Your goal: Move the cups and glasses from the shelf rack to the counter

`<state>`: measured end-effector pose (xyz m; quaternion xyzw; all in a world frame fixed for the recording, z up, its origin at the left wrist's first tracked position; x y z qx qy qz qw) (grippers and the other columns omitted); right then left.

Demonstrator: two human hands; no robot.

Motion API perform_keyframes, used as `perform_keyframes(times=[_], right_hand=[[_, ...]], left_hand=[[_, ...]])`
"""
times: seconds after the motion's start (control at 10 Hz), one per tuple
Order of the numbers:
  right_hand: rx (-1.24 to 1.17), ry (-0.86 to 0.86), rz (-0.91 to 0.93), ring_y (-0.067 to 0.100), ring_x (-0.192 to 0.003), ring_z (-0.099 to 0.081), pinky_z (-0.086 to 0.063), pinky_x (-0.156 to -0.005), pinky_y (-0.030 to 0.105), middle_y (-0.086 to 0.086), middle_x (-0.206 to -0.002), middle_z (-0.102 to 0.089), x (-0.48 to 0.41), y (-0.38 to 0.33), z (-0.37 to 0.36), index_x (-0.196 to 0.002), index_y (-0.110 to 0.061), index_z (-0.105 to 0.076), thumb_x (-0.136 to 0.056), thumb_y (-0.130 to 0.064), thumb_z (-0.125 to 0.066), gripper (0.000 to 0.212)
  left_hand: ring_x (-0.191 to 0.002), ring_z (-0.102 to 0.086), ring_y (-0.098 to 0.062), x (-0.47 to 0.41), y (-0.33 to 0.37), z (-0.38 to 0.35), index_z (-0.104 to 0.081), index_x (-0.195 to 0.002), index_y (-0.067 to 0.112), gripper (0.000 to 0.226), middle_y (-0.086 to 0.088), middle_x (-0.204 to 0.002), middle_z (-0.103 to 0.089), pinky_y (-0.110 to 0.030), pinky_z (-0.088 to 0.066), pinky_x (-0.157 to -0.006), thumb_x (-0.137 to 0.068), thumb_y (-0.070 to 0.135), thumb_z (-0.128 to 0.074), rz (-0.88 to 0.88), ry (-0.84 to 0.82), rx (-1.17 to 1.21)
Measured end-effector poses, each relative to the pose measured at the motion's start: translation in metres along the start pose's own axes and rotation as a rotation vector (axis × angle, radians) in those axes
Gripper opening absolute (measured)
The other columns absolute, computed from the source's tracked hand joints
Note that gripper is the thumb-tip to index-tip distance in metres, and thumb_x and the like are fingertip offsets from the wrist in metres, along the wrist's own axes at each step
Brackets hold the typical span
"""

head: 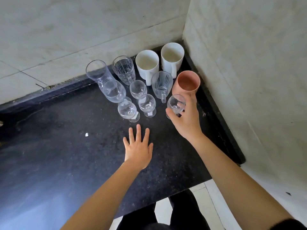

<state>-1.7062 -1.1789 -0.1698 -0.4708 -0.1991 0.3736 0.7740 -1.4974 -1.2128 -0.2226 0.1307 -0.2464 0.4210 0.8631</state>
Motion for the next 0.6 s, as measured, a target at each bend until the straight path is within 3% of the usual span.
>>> perform_keyframes(times=[0.1, 0.2, 0.4, 0.5, 0.6], right_hand=[[-0.007, -0.035, 0.044, 0.014, -0.123, -0.055, -0.057, -0.094, 0.041, -0.031, -0.130, -0.039, -0.002, 0.007, 0.000, -0.133, -0.020, -0.049, -0.085, -0.030, -0.079, 0.058], [0.016, -0.057, 0.064, 0.016, -0.125, -0.055, -0.059, -0.092, 0.043, -0.009, -0.137, -0.046, -0.001, 0.014, 0.000, -0.138, -0.024, -0.045, -0.087, -0.036, -0.077, 0.061], [0.077, -0.059, 0.056, 0.017, -0.126, -0.057, -0.061, -0.090, 0.041, -0.006, -0.141, -0.044, 0.003, 0.017, 0.003, -0.142, -0.025, -0.042, -0.088, -0.042, -0.075, 0.066], [0.184, -0.056, 0.055, 0.015, -0.125, -0.056, -0.062, -0.085, 0.041, -0.007, -0.143, -0.048, 0.001, 0.008, 0.006, -0.142, -0.029, -0.041, -0.088, -0.049, -0.072, 0.066], [0.294, -0.060, 0.050, 0.020, -0.133, -0.051, -0.061, -0.088, 0.043, -0.004, -0.153, -0.039, 0.007, 0.000, 0.009, -0.147, -0.029, -0.034, -0.086, -0.052, -0.073, 0.076]], left_hand=[[-0.150, 0.009, -0.042, 0.000, -0.002, -0.005, 0.009, -0.157, 0.027, 0.066, -0.009, -0.166, 0.012, -0.060, -0.014, -0.118, -0.102, 0.054, -0.015, 0.001, 0.008, -0.027], [-0.150, 0.009, -0.041, -0.001, -0.003, -0.008, 0.013, -0.156, 0.029, 0.066, -0.008, -0.166, 0.014, -0.059, -0.013, -0.118, -0.101, 0.056, -0.013, -0.001, 0.018, -0.037], [-0.151, 0.011, -0.040, 0.000, -0.006, -0.010, 0.019, -0.153, 0.031, 0.066, -0.007, -0.165, 0.017, -0.059, -0.013, -0.119, -0.100, 0.058, -0.008, -0.009, 0.019, -0.051], [-0.151, 0.010, -0.039, 0.000, -0.006, 0.000, 0.016, -0.154, 0.032, 0.067, -0.006, -0.166, 0.016, -0.058, -0.014, -0.119, -0.100, 0.059, -0.012, -0.003, -0.024, -0.046], [-0.151, 0.003, -0.039, 0.000, -0.007, 0.015, 0.005, -0.157, 0.033, 0.070, -0.005, -0.167, 0.010, -0.056, -0.022, -0.116, -0.100, 0.059, -0.026, -0.039, -0.086, -0.030]])
Point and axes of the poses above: each hand's wrist, its own x-axis away from the middle knuckle, its own z-axis out of the back of the hand, y = z × x, the point moved 1 cm from there along -x, towards the middle knuckle
